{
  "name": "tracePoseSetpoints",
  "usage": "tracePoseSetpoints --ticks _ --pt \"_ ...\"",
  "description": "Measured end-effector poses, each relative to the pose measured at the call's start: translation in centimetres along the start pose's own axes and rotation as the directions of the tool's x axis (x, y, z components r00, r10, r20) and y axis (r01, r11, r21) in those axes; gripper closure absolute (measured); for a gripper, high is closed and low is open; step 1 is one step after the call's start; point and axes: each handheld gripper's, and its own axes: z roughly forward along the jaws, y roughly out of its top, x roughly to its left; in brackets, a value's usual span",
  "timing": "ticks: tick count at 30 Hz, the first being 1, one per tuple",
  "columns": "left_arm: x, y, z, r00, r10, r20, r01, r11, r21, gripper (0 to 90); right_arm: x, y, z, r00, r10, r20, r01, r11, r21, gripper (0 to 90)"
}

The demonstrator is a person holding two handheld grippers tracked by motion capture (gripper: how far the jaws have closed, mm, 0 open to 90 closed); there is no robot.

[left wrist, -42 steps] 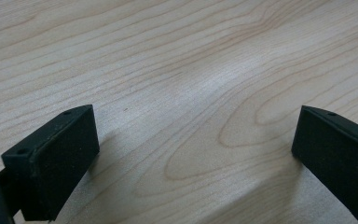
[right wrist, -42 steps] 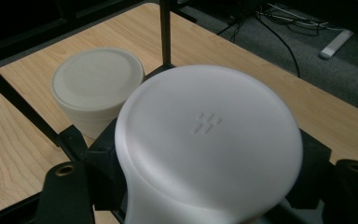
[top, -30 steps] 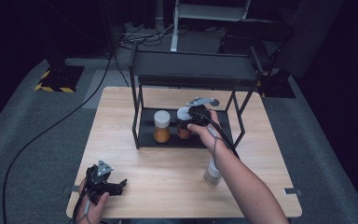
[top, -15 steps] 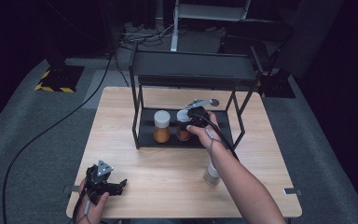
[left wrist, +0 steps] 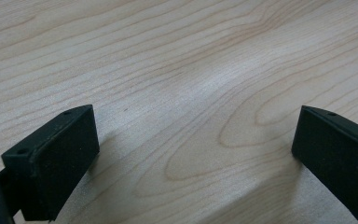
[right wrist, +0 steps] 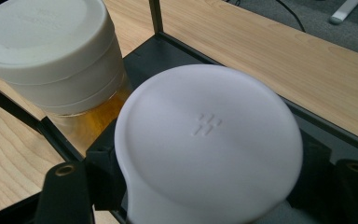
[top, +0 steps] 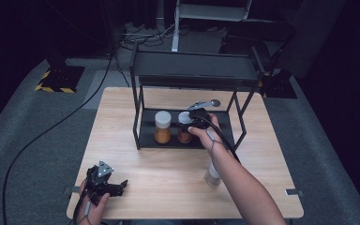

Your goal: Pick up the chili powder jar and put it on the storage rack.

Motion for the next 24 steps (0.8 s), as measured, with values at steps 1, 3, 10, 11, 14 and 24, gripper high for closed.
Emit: tracePoseSetpoints --ticks 1,3,10,11,14,24 --pt "0.0 0.0 0.0 1.0 0.0 0.0 0.0 1.0 0.0 0.3 -0.01 -0.05 -0.04 1.0 0.001 0.0 -0.001 1.0 0.0 30.9" --pt "0.0 0.0 0.0 1.0 0.0 0.0 0.0 1.0 0.0 0.3 -0.01 -0.14 -0.13 1.0 0.004 -0.002 -0.004 1.0 0.002 30.8" --pt "0.0 0.0 0.0 1.0 0.0 0.0 0.0 1.0 0.0 0.2 0.01 -0.57 -0.38 1.0 0.009 0.003 -0.009 1.0 -0.009 30.7" --pt "-0.01 0.0 0.0 1.0 -0.001 0.0 0.001 1.0 0.0 0.2 0.01 -0.57 -0.38 1.0 0.009 0.003 -0.009 1.0 -0.009 30.7" --pt "0.0 0.0 0.0 1.0 0.0 0.0 0.0 1.0 0.0 0.3 0.07 -0.63 -0.43 1.0 0.009 0.002 -0.009 1.0 -0.007 30.6" --pt "-0.01 0.0 0.0 1.0 -0.001 0.0 0.001 1.0 0.001 0.3 0.05 -0.68 -0.94 0.9984 0.051 -0.024 -0.051 0.999 -0.013 16.9"
